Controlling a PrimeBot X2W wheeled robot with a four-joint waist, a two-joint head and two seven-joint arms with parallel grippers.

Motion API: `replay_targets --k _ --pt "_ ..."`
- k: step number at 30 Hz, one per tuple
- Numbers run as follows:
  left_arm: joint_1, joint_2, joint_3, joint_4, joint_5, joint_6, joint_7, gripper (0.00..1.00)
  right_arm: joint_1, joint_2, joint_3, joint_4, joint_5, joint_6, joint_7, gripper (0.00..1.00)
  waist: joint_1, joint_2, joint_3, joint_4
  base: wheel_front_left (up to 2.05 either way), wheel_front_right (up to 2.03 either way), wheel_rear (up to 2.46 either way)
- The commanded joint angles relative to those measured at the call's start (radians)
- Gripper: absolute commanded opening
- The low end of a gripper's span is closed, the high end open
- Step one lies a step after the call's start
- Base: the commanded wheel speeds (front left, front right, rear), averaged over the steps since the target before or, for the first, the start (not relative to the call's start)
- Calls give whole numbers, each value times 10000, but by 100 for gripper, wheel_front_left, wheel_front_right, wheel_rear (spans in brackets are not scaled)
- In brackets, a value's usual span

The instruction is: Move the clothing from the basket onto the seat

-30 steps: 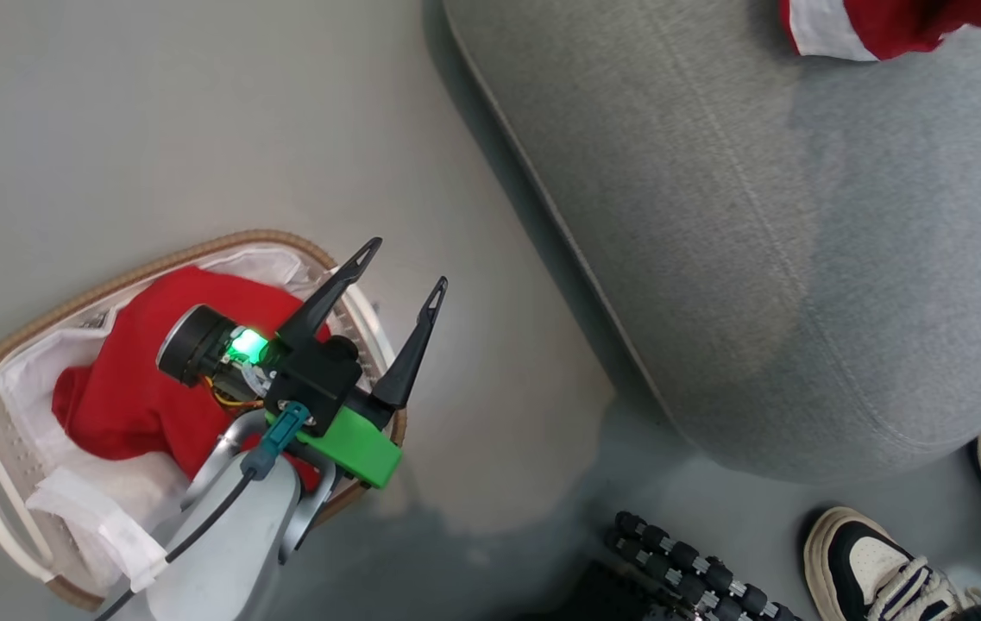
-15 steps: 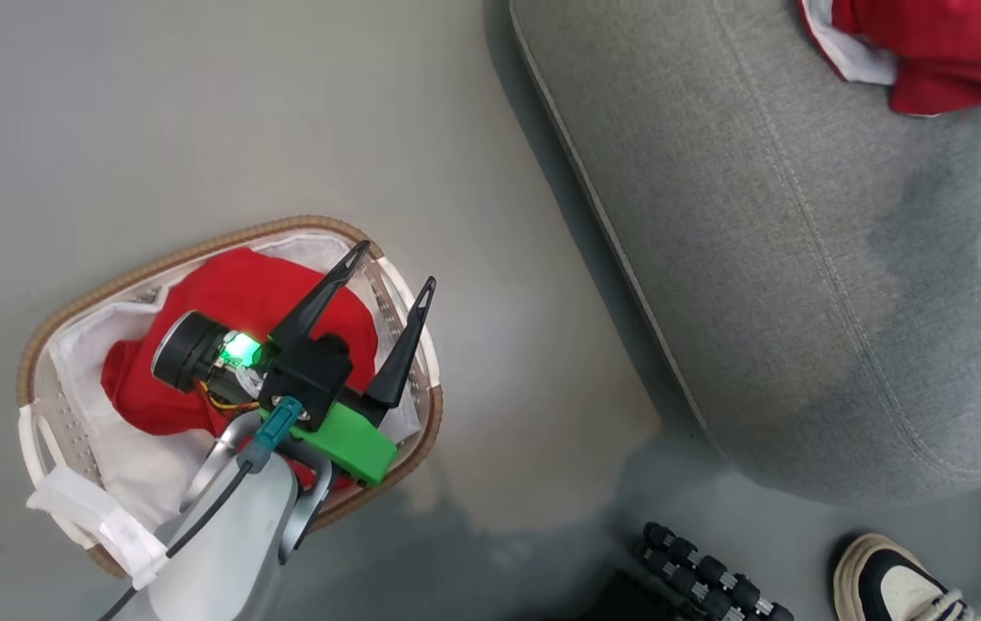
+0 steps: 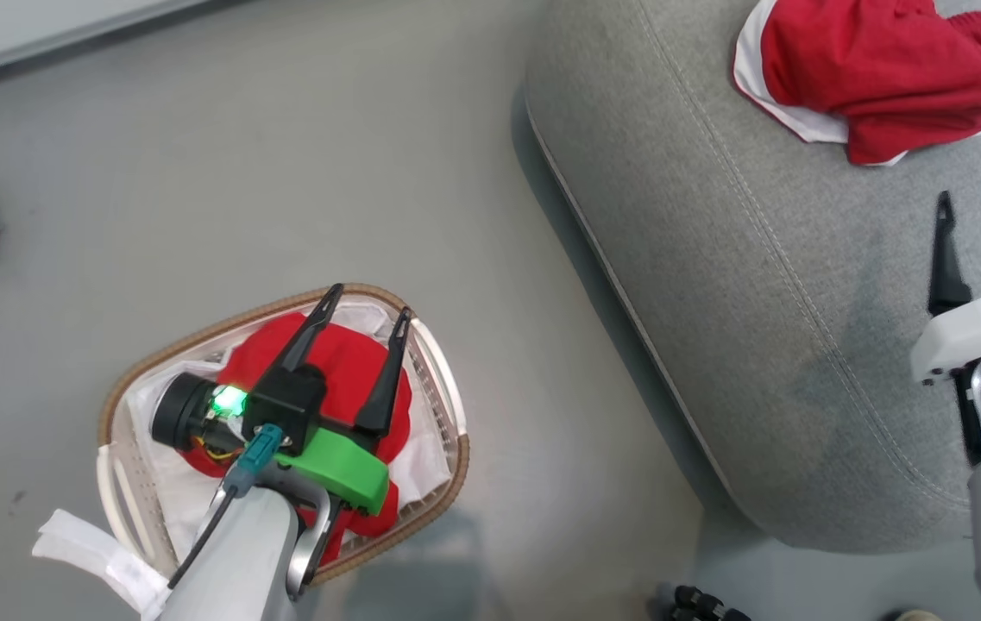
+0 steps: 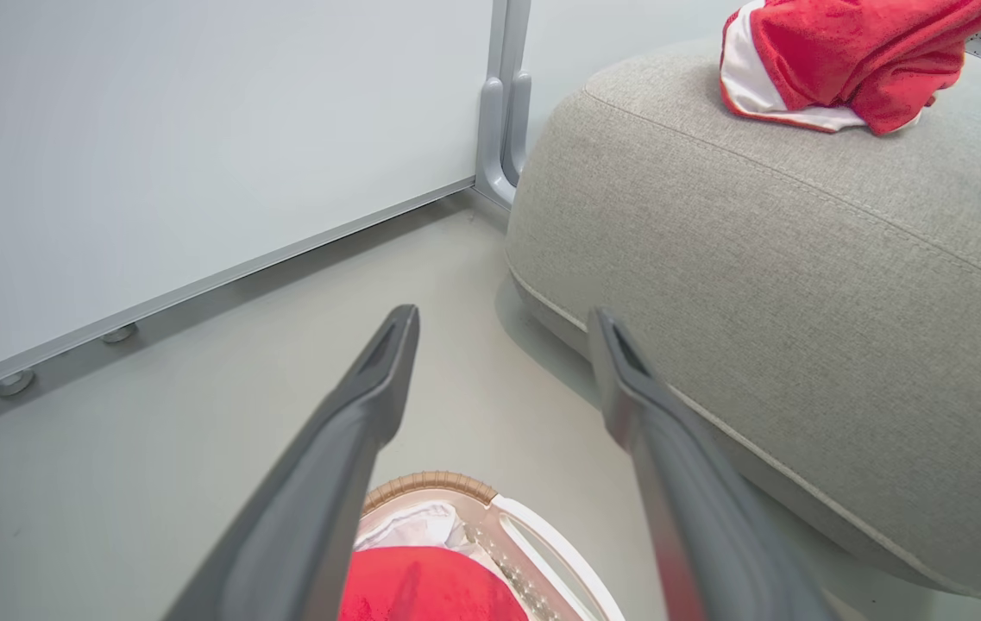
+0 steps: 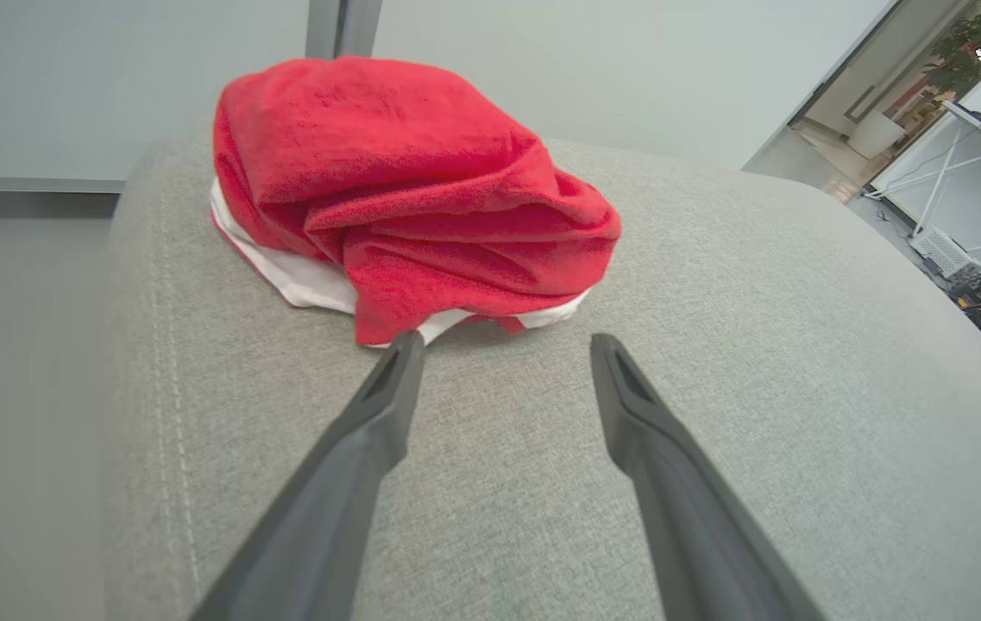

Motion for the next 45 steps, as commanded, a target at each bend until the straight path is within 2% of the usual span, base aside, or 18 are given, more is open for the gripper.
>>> replay_targets --k 1,11,17,24,32,45 --pt "260 -76 242 15 30 97 -5 100 337 121 302 -242 242 -14 -2 100 0 -1 -746 537 0 0 0" --pt "955 -461 1782 120 95 322 -5 100 1006 601 2362 -1283 1441 -14 -2 100 0 -1 -1661 1689 0 0 0" --pt "1309 -645 2678 244 107 410 -5 100 1332 858 3109 -1402 1765 -14 -2 100 0 -1 -2150 2328 0 0 0" --pt "1807 -759 3508 421 152 445 -5 100 1879 999 3315 -1300 1932 -14 -2 100 0 -1 -2744 2774 0 0 0" --pt "2441 -828 4053 537 130 334 -5 100 2588 1037 3299 -1142 2013 -14 -2 100 0 -1 -3320 2936 0 0 0" --pt "3366 -835 3802 704 -635 358 -5 100 3458 1037 3582 -955 2495 -14 -2 100 0 -1 -3958 2936 0 0 0"
